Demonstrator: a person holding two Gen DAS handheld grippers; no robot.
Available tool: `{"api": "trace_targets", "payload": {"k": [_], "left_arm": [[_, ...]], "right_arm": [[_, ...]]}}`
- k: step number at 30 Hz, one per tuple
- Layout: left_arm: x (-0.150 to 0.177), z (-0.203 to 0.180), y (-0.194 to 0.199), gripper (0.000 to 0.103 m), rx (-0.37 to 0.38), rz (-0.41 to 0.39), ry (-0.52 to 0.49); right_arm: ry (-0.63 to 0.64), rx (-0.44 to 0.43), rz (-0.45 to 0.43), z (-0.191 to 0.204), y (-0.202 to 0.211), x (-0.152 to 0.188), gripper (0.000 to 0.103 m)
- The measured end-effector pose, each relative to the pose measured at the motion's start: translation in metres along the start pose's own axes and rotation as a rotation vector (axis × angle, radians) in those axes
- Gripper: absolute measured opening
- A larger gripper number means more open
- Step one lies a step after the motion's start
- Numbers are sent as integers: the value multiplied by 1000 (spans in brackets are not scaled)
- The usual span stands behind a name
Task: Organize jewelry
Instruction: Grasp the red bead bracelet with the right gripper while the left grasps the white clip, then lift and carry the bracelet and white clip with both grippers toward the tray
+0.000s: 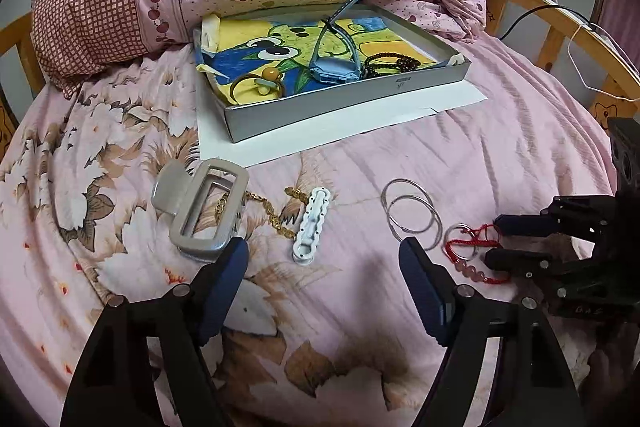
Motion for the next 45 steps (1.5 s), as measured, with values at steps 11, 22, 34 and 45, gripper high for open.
{"api": "trace_targets", "payload": {"k": [11,22,34,45], "left_arm": [[-1,12,-25,38,5,39,47],[-1,14,-26,12,-17,41,49],[11,-1,-11,12,52,104,126],[9,-23,3,12,150,90,164]], "right_arm": [[-56,35,-16,-16,-1,0,10],[-112,49,-43,-15,6,9,10],[-109,60,-85,-14,18,8,6],[-77,60,-168,-12,32,-25,5]]}}
Point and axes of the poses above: each gripper's, at about its wrist camera, not at the fingertips, and y roughly against the way its jaws point, z to its left, x to its underside, the point moved 8 cm from there along -y, roughly the way its jaws point, and after that the axes turned 5 degrees about y, right-handed, at the moved point
